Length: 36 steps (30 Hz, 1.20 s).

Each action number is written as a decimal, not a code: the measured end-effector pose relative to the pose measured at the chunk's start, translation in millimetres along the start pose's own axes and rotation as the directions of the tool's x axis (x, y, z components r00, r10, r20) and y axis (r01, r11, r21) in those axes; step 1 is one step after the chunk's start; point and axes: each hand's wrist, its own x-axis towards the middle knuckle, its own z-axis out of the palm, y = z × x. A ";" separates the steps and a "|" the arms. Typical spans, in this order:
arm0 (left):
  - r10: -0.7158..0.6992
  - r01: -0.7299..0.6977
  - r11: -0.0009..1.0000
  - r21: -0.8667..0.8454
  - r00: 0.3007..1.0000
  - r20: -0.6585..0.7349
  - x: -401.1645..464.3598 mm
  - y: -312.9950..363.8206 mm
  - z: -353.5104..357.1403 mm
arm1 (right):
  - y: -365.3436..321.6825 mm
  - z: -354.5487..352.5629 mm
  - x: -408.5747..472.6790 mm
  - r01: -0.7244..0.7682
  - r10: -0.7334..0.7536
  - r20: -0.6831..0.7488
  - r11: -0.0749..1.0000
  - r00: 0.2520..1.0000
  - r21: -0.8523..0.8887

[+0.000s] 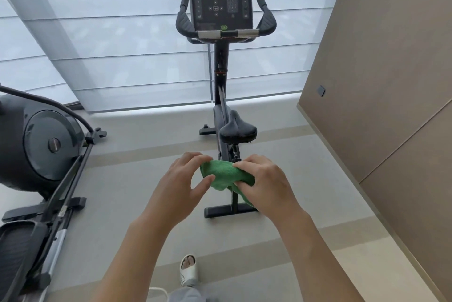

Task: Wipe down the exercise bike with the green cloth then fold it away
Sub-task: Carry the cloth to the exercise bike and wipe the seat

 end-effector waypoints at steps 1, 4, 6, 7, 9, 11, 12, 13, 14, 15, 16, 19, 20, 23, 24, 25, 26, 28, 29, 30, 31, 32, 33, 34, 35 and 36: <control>0.004 -0.003 1.000 -0.012 1.000 0.014 12.6 -4.8 1.5 | 2.9 2.9 9.4 -0.001 0.001 -0.008 1.000 1.000 -0.004; 0.010 -0.007 0.999 -0.047 0.998 0.055 55.4 -22.2 1.3 | 10.3 13.1 42.9 -0.008 0.006 -0.041 1.000 0.999 -0.027; 0.008 -0.004 0.998 -0.062 0.997 0.080 86.2 -35.2 -0.7 | 14.5 21.2 68.2 -0.019 0.016 -0.061 0.999 0.998 -0.042; 0.009 -0.003 0.997 -0.075 0.996 0.086 101.3 -42.2 -2.2 | 15.7 25.5 81.0 -0.022 0.018 -0.066 0.998 0.998 -0.052; 0.014 -0.002 0.993 -0.119 0.995 0.097 130.4 -56.5 -5.8 | 16.9 33.7 106.0 -0.027 0.021 -0.082 0.997 0.996 -0.070; 0.023 -0.004 0.985 -0.170 0.994 0.111 159.5 -71.0 -10.1 | 17.8 42.0 130.7 -0.038 0.028 -0.108 0.995 0.994 -0.088; 0.036 -0.014 0.982 -0.190 0.993 0.112 174.2 -78.7 -11.9 | 18.3 46.6 142.9 -0.044 0.032 -0.119 0.994 0.992 -0.100; 0.059 -0.035 0.978 -0.206 0.993 0.107 188.4 -86.1 -13.6 | 18.7 51.8 154.5 -0.053 0.038 -0.128 0.992 0.991 -0.114; 0.088 -0.065 0.974 -0.218 0.991 0.100 201.7 -93.0 -14.5 | 18.9 57.3 165.2 -0.064 0.047 -0.133 0.990 0.990 -0.124; 0.119 -0.096 0.969 -0.229 0.989 0.093 213.2 -99.5 -15.1 | 18.6 62.7 174.2 -0.077 0.060 -0.133 0.989 0.989 -0.127; 0.149 -0.125 0.962 -0.241 0.985 0.087 223.6 -105.0 -15.3 | 18.4 68.1 182.4 -0.092 0.076 -0.129 0.988 0.989 -0.122; 0.236 -0.206 0.934 -0.290 0.969 0.071 249.7 -118.2 -15.3 | 20.1 82.4 204.2 -0.140 0.130 -0.110 0.985 0.985 -0.096; 0.263 -0.231 0.922 -0.310 0.963 0.063 257.4 -121.7 -14.5 | 21.3 87.1 210.0 -0.157 0.148 -0.100 0.984 0.984 -0.090; 0.320 -0.281 0.896 -0.343 0.946 0.061 276.2 -129.9 -10.2 | 23.9 98.2 222.9 -0.206 0.202 -0.057 0.976 0.978 -0.075; 0.336 -0.294 0.889 -0.350 0.940 0.064 279.9 -131.6 -8.4 | 25.2 99.9 226.7 -0.223 0.221 -0.038 0.972 0.975 -0.067; 0.351 -0.306 0.883 -0.357 0.934 0.066 283.1 -133.1 -6.6 | 27.3 100.4 230.9 -0.239 0.239 -0.015 0.969 0.971 -0.057; 0.360 -0.314 0.878 -0.362 0.931 0.065 286.0 -134.2 -5.2 | 31.1 100.1 235.5 -0.255 0.256 0.012 0.966 0.967 -0.046; 0.360 -0.317 0.875 -0.367 0.931 0.054 295.1 -137.5 -2.1 | 41.7 98.4 246.2 -0.278 0.280 0.055 0.960 0.958 -0.037; 0.355 -0.314 0.877 -0.365 0.933 0.052 301.0 -139.6 -0.1 | 47.9 97.8 251.3 -0.281 0.283 0.066 0.959 0.957 -0.035; 0.349 -0.307 0.880 -0.362 0.936 0.053 307.2 -141.7 1.9 | 54.8 97.7 256.3 -0.278 0.280 0.069 0.960 0.958 -0.028; 0.344 -0.301 0.883 -0.361 0.937 0.059 312.9 -143.3 4.0 | 61.1 97.6 260.8 -0.272 0.272 0.065 0.962 0.960 -0.017; 0.343 -0.297 0.883 -0.362 0.937 0.067 318.0 -144.2 6.3 | 68.5 97.8 265.2 -0.270 0.269 0.058 0.963 0.961 -0.006; 0.345 -0.296 0.884 -0.361 0.935 0.079 322.9 -144.4 9.2 | 76.7 97.8 269.4 -0.275 0.274 0.057 0.961 0.960 0.006; 0.348 -0.295 0.886 -0.357 0.933 0.092 327.2 -143.9 12.4 | 86.8 98.5 273.7 -0.295 0.293 0.066 0.955 0.954 0.022; 0.348 -0.293 0.890 -0.351 0.931 0.106 331.9 -143.1 16.0 | 97.5 99.2 278.3 -0.328 0.324 0.088 0.944 0.942 0.041; 0.344 -0.286 0.894 -0.346 0.931 0.120 337.3 -142.1 20.0 | 109.0 99.7 283.1 -0.369 0.360 0.125 0.927 0.924 0.061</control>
